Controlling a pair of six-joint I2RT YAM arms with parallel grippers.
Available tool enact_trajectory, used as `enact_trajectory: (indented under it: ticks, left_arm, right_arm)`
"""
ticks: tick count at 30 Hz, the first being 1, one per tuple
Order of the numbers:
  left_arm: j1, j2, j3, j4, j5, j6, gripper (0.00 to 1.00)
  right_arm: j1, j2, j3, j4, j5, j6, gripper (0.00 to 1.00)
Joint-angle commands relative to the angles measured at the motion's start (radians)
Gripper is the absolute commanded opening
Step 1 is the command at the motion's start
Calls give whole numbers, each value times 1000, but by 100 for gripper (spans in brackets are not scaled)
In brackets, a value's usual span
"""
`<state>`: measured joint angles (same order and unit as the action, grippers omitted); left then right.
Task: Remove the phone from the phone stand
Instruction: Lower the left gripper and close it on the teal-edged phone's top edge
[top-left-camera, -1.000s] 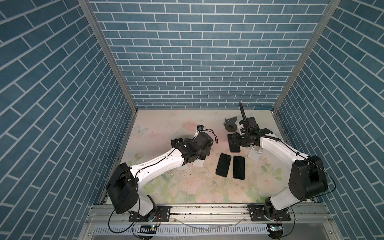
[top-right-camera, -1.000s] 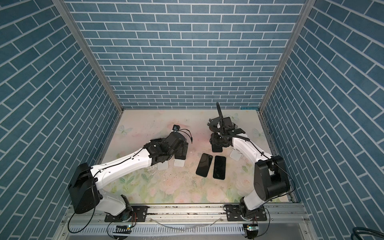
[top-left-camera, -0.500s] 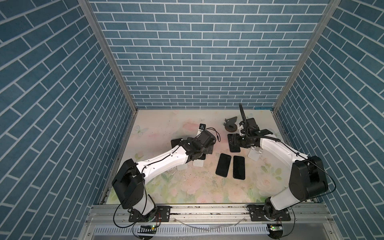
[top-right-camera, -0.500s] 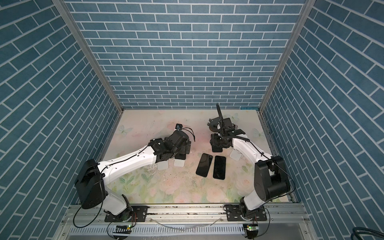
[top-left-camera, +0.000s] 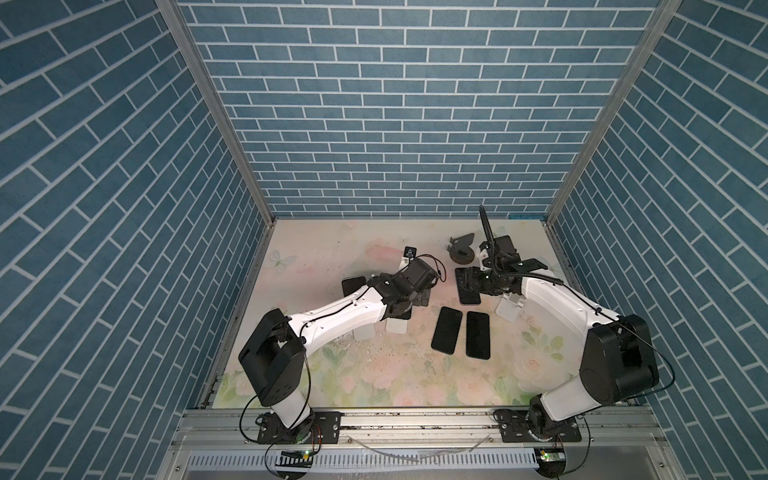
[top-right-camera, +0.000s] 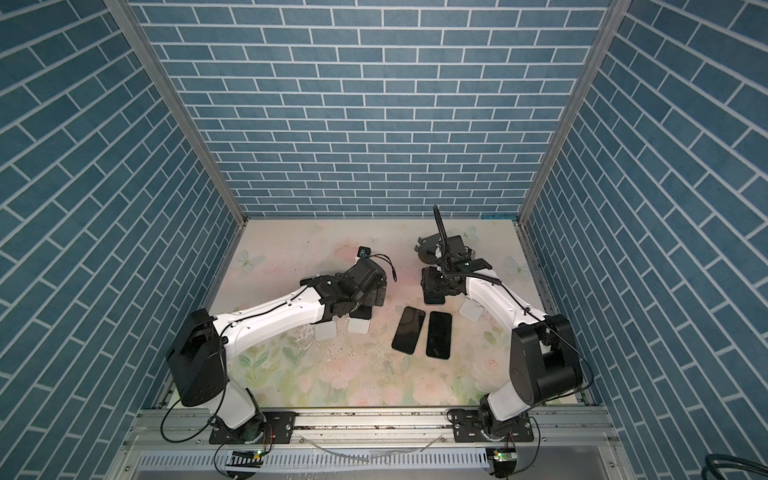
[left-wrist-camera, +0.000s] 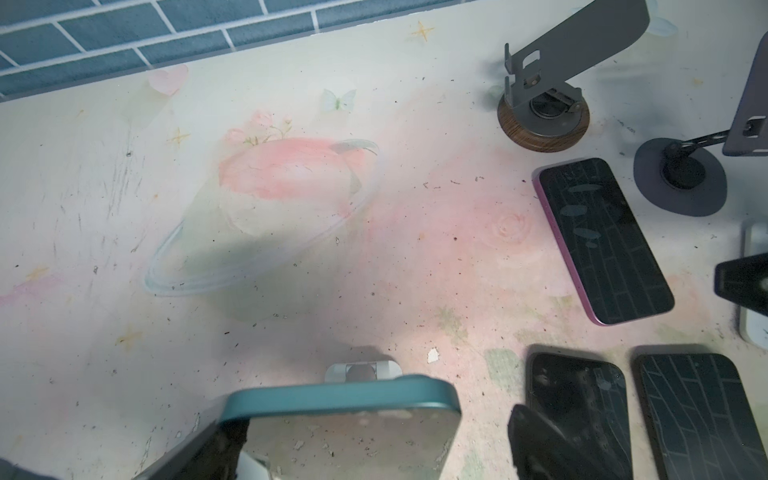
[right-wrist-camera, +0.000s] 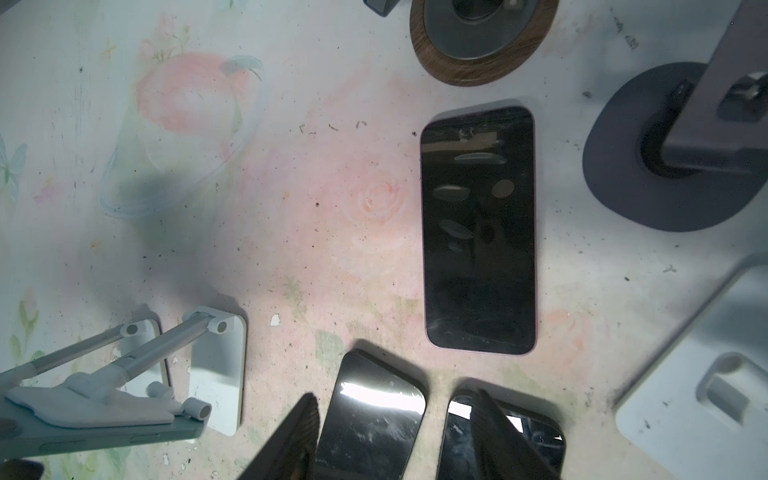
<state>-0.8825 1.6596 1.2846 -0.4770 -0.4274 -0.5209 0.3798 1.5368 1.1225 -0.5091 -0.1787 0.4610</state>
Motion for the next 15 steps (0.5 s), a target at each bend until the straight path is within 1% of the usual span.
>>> enact_trajectory:
  ticks: [1, 11, 15]
  left_arm:
    - [-4, 17, 32, -26, -27, -5, 100]
    - [-4, 35, 30, -23, -68, -22, 100]
    - [-4, 40, 30, -20, -72, -20, 97]
  right_arm:
    - [2, -14, -11, -18, 17, -44, 60]
    - [2, 5, 6, -22, 10, -44, 60]
    - [3, 8, 11, -24, 9, -44, 60]
